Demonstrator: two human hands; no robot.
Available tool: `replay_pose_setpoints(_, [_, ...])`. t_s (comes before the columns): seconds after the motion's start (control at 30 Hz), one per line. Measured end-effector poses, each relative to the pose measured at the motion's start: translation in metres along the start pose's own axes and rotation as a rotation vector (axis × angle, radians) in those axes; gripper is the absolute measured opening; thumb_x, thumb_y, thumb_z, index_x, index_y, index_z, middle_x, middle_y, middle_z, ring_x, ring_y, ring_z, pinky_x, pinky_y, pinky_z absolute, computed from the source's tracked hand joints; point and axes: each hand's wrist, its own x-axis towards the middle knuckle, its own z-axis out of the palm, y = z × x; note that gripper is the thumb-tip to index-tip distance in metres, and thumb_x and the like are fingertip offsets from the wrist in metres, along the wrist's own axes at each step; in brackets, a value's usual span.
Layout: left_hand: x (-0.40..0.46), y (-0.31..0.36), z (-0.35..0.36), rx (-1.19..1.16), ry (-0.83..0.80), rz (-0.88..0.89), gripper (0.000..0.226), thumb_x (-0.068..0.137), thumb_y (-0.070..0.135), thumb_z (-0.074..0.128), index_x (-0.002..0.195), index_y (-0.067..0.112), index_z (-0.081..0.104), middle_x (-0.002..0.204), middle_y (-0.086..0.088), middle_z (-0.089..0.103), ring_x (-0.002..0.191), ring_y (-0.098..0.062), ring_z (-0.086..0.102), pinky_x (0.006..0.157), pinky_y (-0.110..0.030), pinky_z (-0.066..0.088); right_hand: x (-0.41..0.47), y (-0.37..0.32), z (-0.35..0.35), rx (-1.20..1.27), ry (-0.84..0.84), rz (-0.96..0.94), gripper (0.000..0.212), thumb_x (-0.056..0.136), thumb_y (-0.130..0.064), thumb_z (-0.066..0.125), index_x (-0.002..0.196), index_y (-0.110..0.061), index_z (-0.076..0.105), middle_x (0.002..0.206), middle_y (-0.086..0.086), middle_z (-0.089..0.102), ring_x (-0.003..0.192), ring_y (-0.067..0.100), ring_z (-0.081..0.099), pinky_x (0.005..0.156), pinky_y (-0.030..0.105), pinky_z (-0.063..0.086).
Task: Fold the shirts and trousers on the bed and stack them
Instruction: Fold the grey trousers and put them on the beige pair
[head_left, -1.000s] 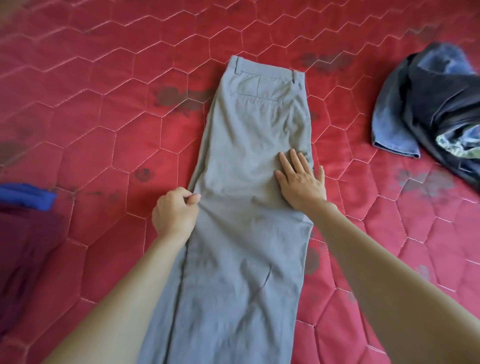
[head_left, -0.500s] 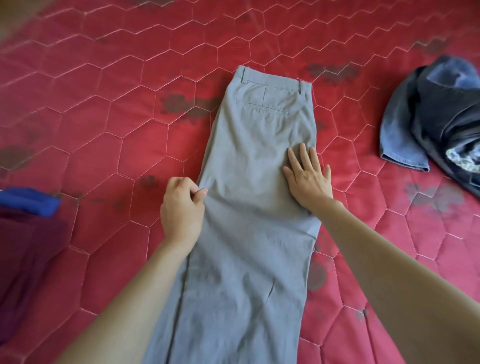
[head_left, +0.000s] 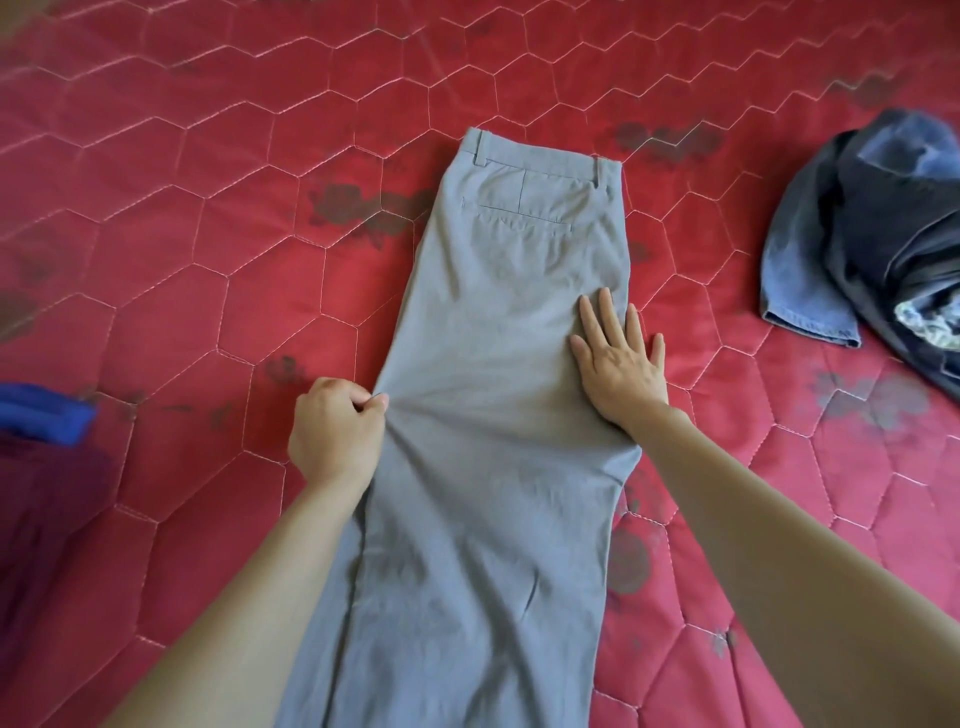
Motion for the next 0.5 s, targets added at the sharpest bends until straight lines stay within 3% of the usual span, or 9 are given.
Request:
replay_pose_setpoints(0.1, [-0.004,0.0,-0.003,0.027,-0.029,0.053,0.016,0.089,0.029,0.067,0.08,0.016,0.068,0.105,-0.005,0.061,0.1,-0.03,0.056,0.069,-0.036,0.04,-0.005,-0.007,-0.007,-0.02,0.019,0.03,0.055,0.104,-0.044,0.018,0.155,-0.032,0.005,0.162,-0.009,-0.01,0.149,0.023,-0.01,0.116,0.061,0.002])
replay_pose_setpoints(0.27, [-0.029,-0.01,-0.013,-0.018,0.006,0.154,0.019,0.079,0.027,0.078,0.091,0.012,0.073,0.111,-0.007,0.058,0.099,-0.032,0.052,0.083,-0.037,0.041,-0.063,-0.029,0.002,0.074,0.236,0.068,0.049,0.103,-0.037,0.031,0.15,-0.028,0.03,0.163,0.002,0.007,0.15,0.024,-0.004,0.116,0.06,0.001])
replay_pose_setpoints(0.4, [-0.078,-0.038,-0.016,0.026,0.058,0.289,0.029,0.07,0.02,0.085,0.093,0.007,0.073,0.115,-0.014,0.058,0.093,-0.035,0.057,0.085,-0.04,0.037,-0.132,-0.047,0.034,0.12,0.345,0.07,0.05,0.101,-0.03,0.043,0.15,-0.022,0.034,0.161,0.009,0.016,0.149,0.028,0.007,0.116,0.058,0.007])
replay_pose_setpoints(0.5, [-0.104,-0.058,-0.015,0.035,0.033,0.284,0.024,0.069,0.019,0.086,0.085,0.006,0.073,0.116,-0.014,0.059,0.093,-0.037,0.058,0.081,-0.042,0.04,-0.179,-0.056,0.06,0.161,0.344,0.101,0.052,0.101,-0.032,0.038,0.151,-0.02,0.03,0.16,0.015,0.015,0.149,0.03,0.011,0.117,0.055,0.013])
